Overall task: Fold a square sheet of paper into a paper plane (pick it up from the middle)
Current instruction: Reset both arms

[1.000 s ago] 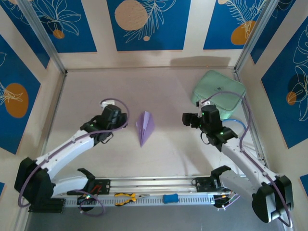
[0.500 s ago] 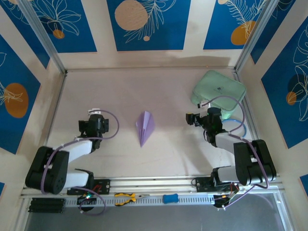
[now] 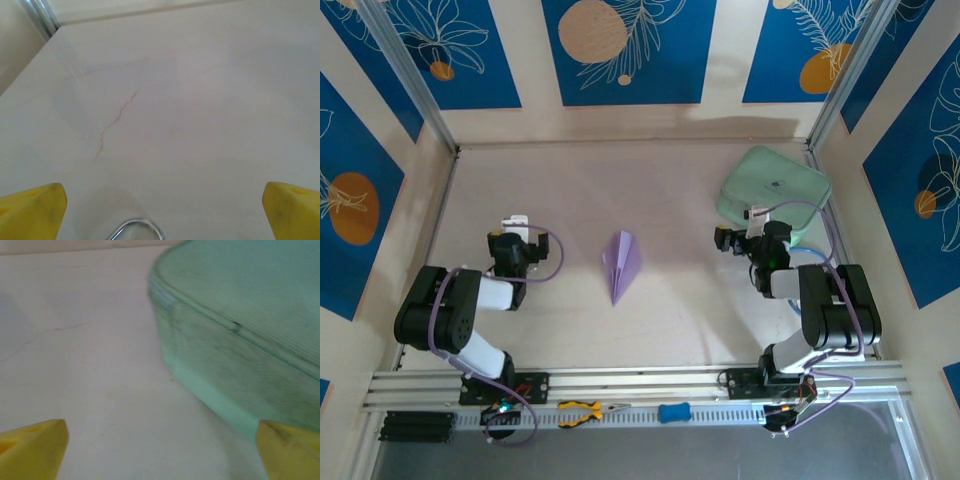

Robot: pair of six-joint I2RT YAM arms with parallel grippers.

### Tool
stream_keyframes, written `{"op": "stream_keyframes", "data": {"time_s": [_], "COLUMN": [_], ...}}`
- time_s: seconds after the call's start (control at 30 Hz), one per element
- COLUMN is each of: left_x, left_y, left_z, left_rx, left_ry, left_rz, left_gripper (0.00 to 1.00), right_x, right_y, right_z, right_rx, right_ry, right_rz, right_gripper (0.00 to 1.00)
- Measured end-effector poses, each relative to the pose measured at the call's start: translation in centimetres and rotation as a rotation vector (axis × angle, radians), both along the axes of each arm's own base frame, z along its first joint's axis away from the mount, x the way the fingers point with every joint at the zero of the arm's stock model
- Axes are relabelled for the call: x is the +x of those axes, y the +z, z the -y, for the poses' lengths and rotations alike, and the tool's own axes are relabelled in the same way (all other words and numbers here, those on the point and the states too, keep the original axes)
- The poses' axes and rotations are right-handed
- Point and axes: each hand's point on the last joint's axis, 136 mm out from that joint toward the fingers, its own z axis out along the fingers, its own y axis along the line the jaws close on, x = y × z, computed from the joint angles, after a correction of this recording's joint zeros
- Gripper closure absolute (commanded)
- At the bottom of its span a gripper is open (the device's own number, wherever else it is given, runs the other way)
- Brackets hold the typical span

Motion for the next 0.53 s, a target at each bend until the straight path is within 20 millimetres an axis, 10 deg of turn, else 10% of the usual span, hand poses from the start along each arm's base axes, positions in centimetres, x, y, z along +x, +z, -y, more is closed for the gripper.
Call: {"op": "stream_keyframes", "data": {"time_s": [0.53], "left_x": [0.34], "left_y": [0.65], "left_z": [0.65], "left_rx": [-0.016], "left_ry": [-0.034], "left_rz": [0.03], "left_gripper": [0.0], "right_x": [0.22], "right_y": [0.26], "right_z": [0.19], "right_rx": [0.003], "right_ry": [-0.033], "right_rz": [0.009], "right_gripper": [0.01]}}
